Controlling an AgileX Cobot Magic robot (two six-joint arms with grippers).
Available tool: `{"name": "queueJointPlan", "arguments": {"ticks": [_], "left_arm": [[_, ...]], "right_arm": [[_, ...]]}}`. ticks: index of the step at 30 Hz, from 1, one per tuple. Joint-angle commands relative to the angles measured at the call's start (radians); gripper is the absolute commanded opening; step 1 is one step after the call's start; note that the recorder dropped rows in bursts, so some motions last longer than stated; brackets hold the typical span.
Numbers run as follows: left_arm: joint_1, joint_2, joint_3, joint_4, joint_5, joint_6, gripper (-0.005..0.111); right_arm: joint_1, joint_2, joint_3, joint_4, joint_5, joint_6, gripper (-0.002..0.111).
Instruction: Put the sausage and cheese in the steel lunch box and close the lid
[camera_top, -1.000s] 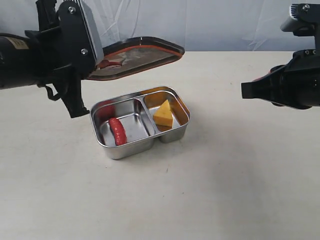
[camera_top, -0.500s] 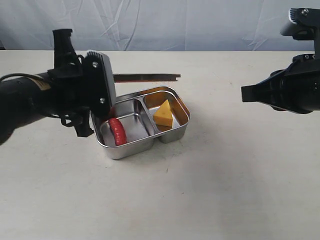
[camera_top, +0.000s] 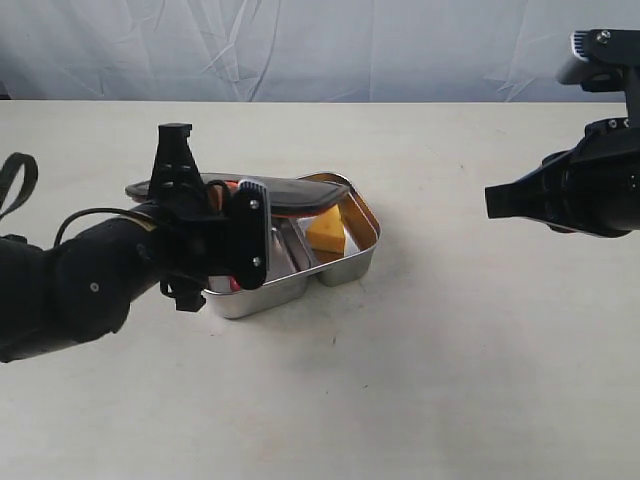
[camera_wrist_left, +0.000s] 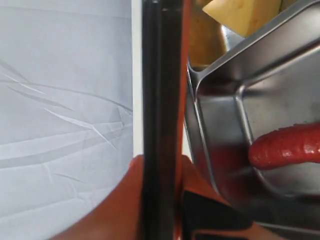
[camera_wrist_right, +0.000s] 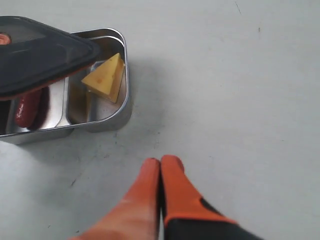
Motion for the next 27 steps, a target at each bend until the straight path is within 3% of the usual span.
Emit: {"name": "queueJointPlan", "arguments": {"ticks": [1,7,20,27], "left_arm": [[-0.035,0.047,0.001,-0.079,-0.004,0.006,0.0],[-0.072,0.076,0.001,-0.157,0.002,0.006,0.0],[-0.081,0.095,0.001,-0.27,0.129,0.029,0.001],[-0.081,0.095,0.001,-0.332,0.197,0.029,0.032]], "right_arm": [[0.002,-0.004,-0.005,-0.013,0.001,0.002,0.0],[0.002,-0.004,-0.005,-0.013,0.003,0.004,0.0],[0.002,-0.004,-0.005,-0.013,0.026,0.006,0.0],[0.002,-0.004,-0.005,-0.019,0.033,0.008,0.0]]}}
